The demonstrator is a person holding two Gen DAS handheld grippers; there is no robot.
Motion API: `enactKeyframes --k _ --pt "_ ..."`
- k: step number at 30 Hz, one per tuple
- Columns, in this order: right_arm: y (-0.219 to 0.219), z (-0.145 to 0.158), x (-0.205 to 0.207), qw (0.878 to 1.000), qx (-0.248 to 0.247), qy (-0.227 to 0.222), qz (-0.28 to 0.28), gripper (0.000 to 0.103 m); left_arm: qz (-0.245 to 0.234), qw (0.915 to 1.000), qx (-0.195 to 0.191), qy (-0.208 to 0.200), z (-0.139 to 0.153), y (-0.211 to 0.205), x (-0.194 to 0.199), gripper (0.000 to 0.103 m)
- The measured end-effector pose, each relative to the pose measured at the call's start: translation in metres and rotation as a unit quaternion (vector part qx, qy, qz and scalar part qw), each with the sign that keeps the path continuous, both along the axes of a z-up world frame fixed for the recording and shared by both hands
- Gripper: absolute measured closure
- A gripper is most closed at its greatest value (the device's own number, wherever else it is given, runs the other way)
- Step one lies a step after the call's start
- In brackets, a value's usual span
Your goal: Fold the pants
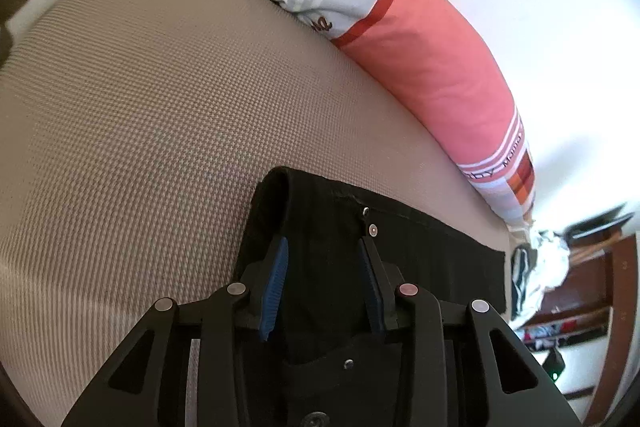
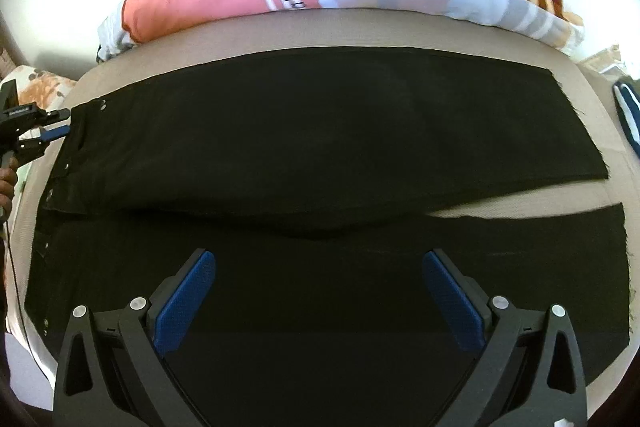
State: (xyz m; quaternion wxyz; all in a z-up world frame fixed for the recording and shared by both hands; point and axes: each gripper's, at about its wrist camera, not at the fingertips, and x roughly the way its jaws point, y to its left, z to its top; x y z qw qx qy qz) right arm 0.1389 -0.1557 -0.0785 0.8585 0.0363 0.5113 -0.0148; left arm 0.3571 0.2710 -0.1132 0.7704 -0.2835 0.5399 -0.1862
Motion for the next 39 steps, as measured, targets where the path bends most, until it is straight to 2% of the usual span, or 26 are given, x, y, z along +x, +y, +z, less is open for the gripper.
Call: enactKeyframes --k 2,7,9,14,20,21,22,23,24,27,31,32,35,36,39 --pt "0.005 0.002 0.006 1.000 0.002 -0.001 0.004 0.000 -0.003 1.0000 0.006 0.000 -0.002 0.004 0.004 0.066" --pt "0.018 0.008 0.020 1.000 0.005 -0.011 0.012 0.000 -0.021 0.9997 -0.007 -0.008 -0.006 0.005 0.008 0.066" --pt "0.022 0.006 0.028 1.000 0.006 -0.008 0.016 0.000 -0.034 0.9991 -0.025 -0.010 -0.007 -0.002 0.013 0.066" --pt "0.032 0.001 0.041 0.999 0.006 -0.005 0.031 0.000 -0.057 0.9978 -0.030 -0.019 -0.012 -0.019 0.031 0.066" --pt "0.037 -0.001 0.060 0.998 0.016 -0.009 0.059 0.000 -0.038 0.9973 -0.060 -0.017 -0.025 -0.021 0.047 0.067" --pt "0.036 0.000 0.064 0.997 0.024 -0.011 0.066 0.000 -0.035 0.9973 -0.060 -0.026 -0.024 -0.020 0.044 0.070" --pt "0.035 0.003 0.072 0.996 0.035 -0.016 0.081 0.000 -0.029 0.9978 -0.048 -0.034 -0.023 -0.020 0.041 0.086" --pt "0.035 0.005 0.080 0.995 0.038 -0.019 0.093 0.000 -0.026 0.9982 -0.037 -0.039 -0.022 -0.018 0.037 0.093" --pt "0.035 0.006 0.085 0.994 0.038 -0.021 0.100 0.000 -0.022 0.9981 -0.033 -0.047 -0.019 -0.018 0.033 0.093" --pt "0.029 0.016 0.113 0.988 0.047 -0.034 0.141 0.000 -0.012 0.9957 -0.053 -0.075 -0.003 -0.019 0.019 0.095" --pt "0.027 0.026 0.158 0.973 0.025 -0.037 0.227 0.000 -0.025 0.9890 -0.069 -0.128 0.031 -0.026 -0.005 0.095" --pt "0.028 0.027 0.168 0.968 0.023 -0.032 0.250 0.000 -0.035 0.9848 -0.079 -0.150 0.042 -0.028 -0.015 0.095" --pt "0.026 0.026 0.196 0.950 0.019 -0.005 0.311 0.000 -0.044 0.9737 -0.113 -0.193 0.063 -0.022 -0.035 0.095" --pt "0.027 0.023 0.206 0.941 0.019 0.011 0.339 0.000 -0.045 0.9702 -0.128 -0.201 0.067 -0.020 -0.042 0.095" --pt "0.030 0.012 0.224 0.920 0.017 0.044 0.388 0.002 -0.042 0.9658 -0.143 -0.213 0.075 -0.017 -0.052 0.095"
